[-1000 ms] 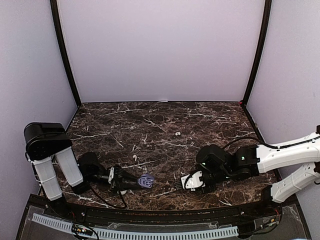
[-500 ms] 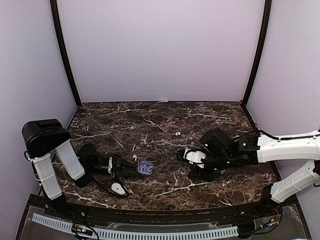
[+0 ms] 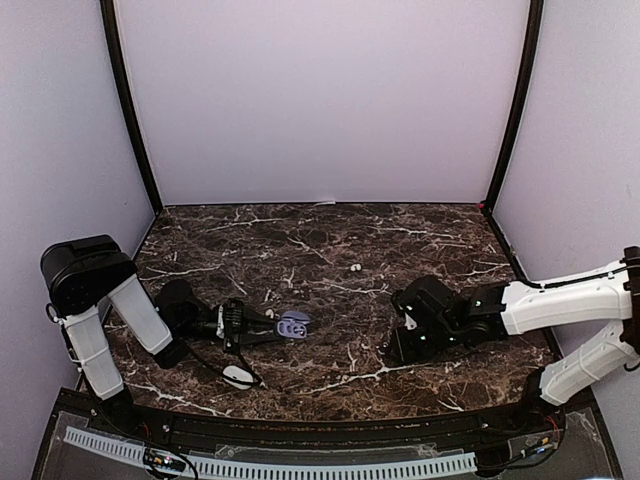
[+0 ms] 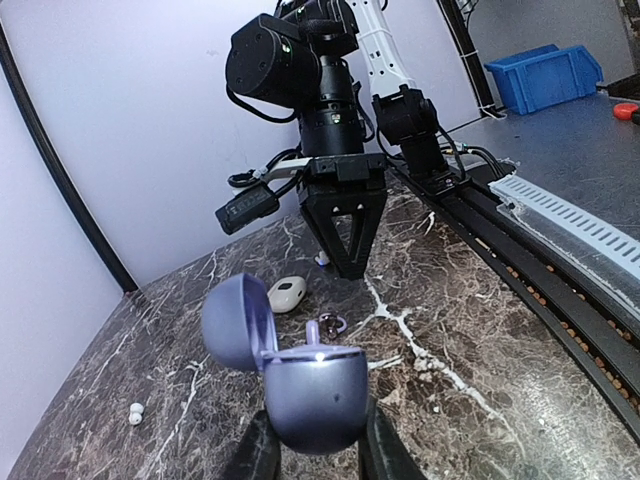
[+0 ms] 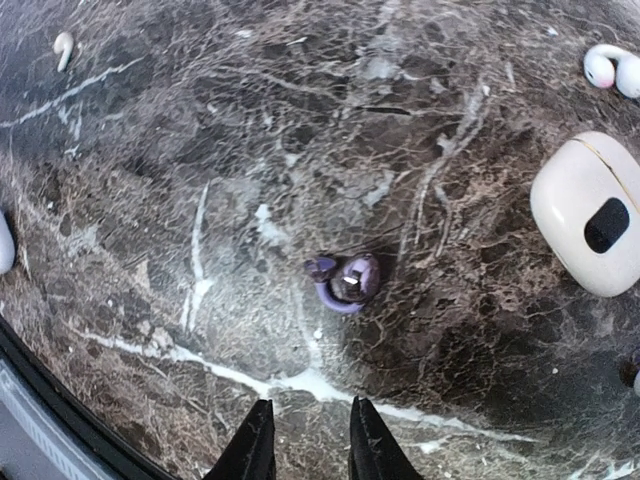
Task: Insert the wireless bluetooth earbuds into the charging case
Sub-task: Pick up the left earbud from the center of the board.
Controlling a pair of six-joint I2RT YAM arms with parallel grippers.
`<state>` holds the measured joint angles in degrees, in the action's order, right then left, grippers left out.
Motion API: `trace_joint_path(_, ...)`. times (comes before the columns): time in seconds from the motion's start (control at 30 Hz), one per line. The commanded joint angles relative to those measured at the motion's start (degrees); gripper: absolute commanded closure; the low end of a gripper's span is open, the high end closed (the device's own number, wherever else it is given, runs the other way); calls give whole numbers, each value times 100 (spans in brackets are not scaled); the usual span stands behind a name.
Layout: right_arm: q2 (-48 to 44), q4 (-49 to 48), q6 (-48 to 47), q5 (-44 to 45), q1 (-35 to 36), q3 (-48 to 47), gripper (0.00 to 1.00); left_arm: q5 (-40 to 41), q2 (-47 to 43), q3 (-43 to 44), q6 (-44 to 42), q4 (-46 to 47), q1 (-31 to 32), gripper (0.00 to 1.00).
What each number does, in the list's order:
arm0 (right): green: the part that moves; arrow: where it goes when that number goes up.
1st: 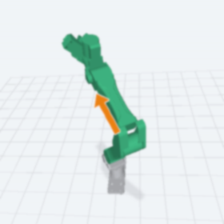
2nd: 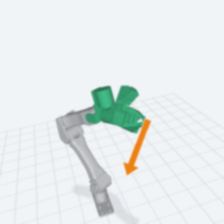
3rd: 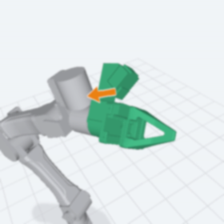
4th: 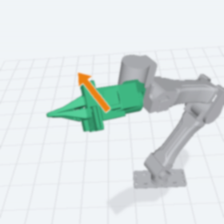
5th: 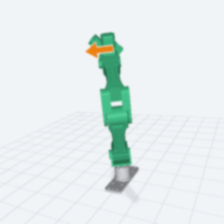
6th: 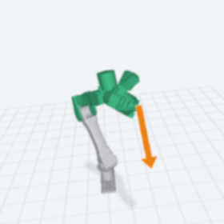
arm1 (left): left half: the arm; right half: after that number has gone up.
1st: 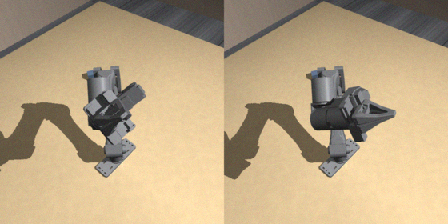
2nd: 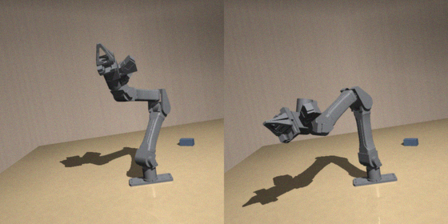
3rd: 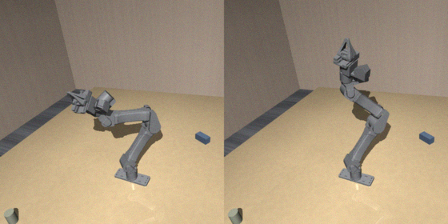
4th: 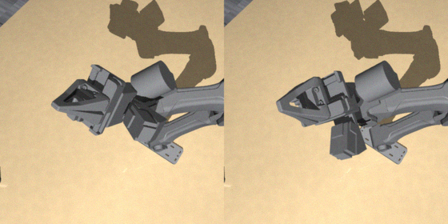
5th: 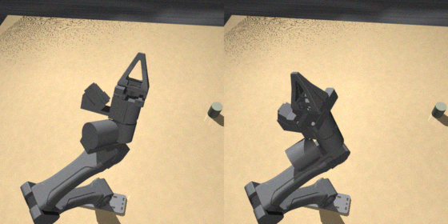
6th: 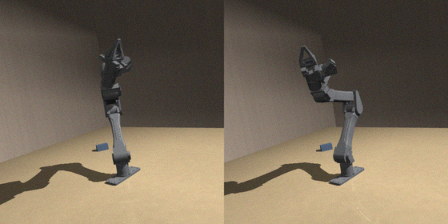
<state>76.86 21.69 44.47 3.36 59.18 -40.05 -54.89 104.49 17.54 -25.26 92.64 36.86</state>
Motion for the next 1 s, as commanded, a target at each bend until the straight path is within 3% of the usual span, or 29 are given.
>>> trace_joint_path(0.0, -50, -605, 1050, 506, -47, 251, 75, -118, -84, 9, 27, 376, -25, 96)
trace_joint_path(0.67, 1019, -1515, 1470, 515, -279, 363, 81, -70, 54, -58, 245, 745, -27, 96)
trace_joint_path(0.97, 1395, -1216, 1053, 685, -364, -53, 84, -44, 113, -49, 249, 747, -29, 96)
